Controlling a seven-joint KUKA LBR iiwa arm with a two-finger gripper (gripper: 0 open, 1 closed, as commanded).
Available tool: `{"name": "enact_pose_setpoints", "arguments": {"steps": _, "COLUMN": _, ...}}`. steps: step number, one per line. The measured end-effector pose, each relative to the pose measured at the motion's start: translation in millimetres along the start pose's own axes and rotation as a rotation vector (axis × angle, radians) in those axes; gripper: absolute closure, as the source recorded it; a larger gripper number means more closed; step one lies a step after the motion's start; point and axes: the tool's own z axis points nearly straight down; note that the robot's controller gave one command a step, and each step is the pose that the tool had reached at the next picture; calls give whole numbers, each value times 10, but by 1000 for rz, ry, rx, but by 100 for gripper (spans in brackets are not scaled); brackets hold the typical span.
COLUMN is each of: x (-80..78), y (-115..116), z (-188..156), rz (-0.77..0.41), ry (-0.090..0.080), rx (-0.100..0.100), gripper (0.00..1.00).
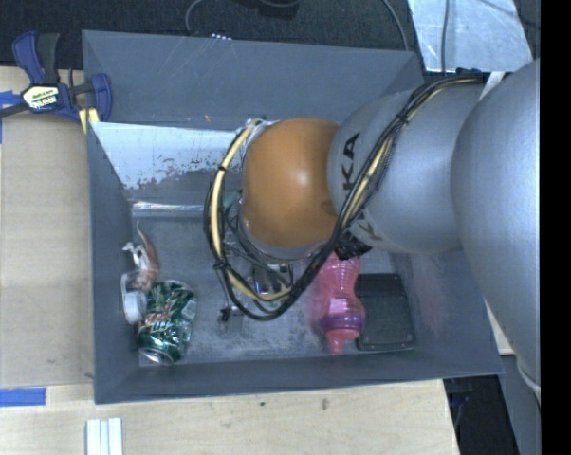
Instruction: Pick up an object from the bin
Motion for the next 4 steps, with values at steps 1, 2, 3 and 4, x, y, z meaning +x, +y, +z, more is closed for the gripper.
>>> {"name": "enact_pose_setpoints", "arguments": {"steps": 1, "x": -20, "y": -7, "z": -45, "rz": 3, "ry": -8, "rx": -1, "gripper": 0}}
{"name": "enact_pose_setpoints", "arguments": {"steps": 2, "x": -41, "y": 158, "z": -118, "rz": -80, "ry": -3, "rx": 3, "gripper": 0}}
{"name": "enact_pose_setpoints", "arguments": {"steps": 3, "x": 134, "y": 414, "z": -68, "rz": -228, "ry": -12, "rx": -4, "gripper": 0}}
{"name": "enact_pose_setpoints", "arguments": {"steps": 4, "x": 170, "y": 597, "z": 408, "rz": -92, "ry": -12, "rx": -1, "gripper": 0}}
